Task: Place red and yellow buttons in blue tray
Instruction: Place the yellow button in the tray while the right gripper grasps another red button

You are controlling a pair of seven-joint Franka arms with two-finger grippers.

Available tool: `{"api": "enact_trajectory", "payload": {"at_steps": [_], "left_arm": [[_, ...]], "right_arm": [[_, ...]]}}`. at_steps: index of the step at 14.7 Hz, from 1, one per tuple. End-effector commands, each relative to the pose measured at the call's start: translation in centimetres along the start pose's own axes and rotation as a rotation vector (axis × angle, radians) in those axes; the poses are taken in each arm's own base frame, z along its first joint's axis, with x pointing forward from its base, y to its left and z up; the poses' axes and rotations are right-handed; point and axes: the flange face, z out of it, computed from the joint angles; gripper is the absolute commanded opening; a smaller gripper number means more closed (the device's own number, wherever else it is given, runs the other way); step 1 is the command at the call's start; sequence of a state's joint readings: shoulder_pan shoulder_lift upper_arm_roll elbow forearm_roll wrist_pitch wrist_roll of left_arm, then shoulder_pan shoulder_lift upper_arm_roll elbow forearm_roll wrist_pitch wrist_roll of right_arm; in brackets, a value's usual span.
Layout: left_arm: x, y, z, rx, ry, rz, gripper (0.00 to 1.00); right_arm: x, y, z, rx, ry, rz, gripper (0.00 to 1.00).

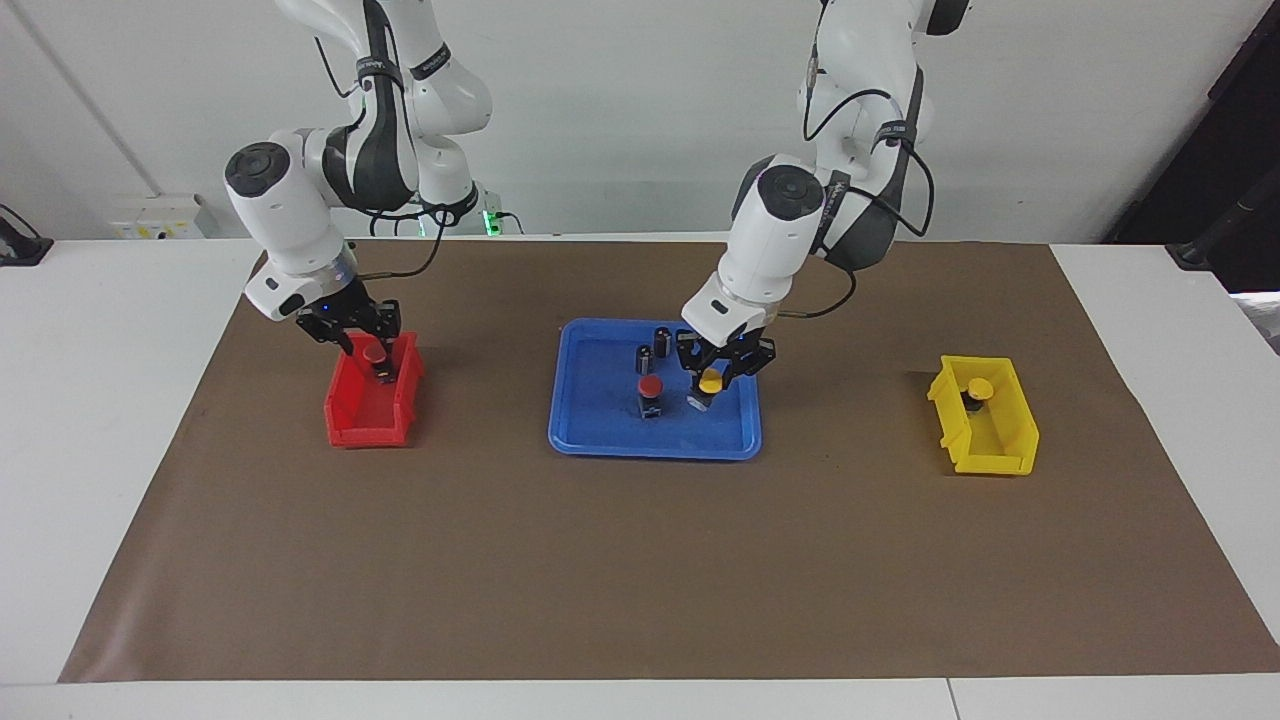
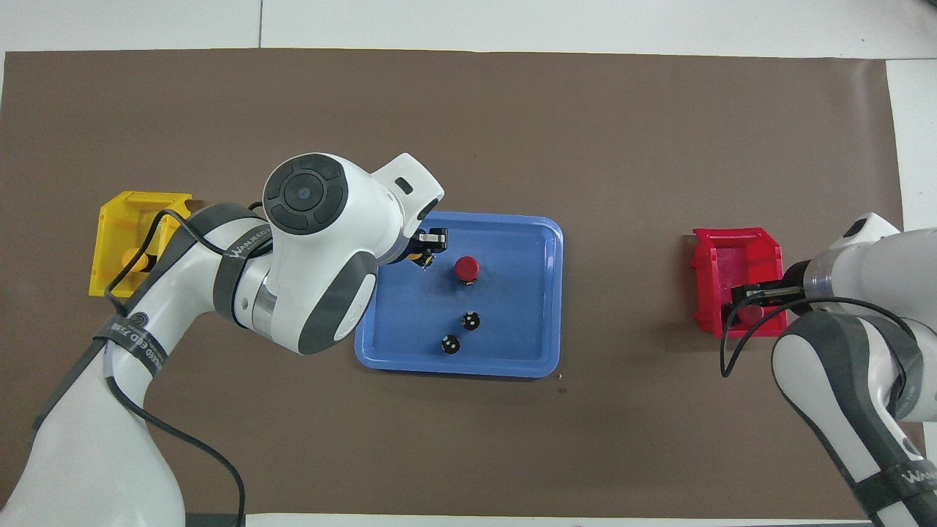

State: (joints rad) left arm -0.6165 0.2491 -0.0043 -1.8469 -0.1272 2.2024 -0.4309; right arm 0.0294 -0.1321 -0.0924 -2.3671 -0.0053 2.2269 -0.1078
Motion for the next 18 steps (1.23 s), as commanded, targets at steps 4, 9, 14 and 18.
{"api": "enact_trajectory", "payload": {"at_steps": [4,9,14,18], "left_arm": [[-1.2,0.1,2.9,-0.005,0.005,-0.049,0.02],[-1.2,-0.2,4.1,0.008,-0.014,-0.052,0.21],[-1.2,-0.3,-1.3,0.033,-0.091,-0.051,0.98],[-0.8,-4.9,-9.1,0.102,-0.124,-0.054,1.00]], "right_arm": [[-0.8,1.1,2.0,0.012,0.007,-0.038,0.62],[-1.6,1.3,2.5,0.015,-0.006,-0.045,0.61],[-2.1,1.3,3.0,0.016,-0.007,-0.051,0.50],[-1.8,1.3,2.7,0.015,-0.009,-0.055,0.21]]}}
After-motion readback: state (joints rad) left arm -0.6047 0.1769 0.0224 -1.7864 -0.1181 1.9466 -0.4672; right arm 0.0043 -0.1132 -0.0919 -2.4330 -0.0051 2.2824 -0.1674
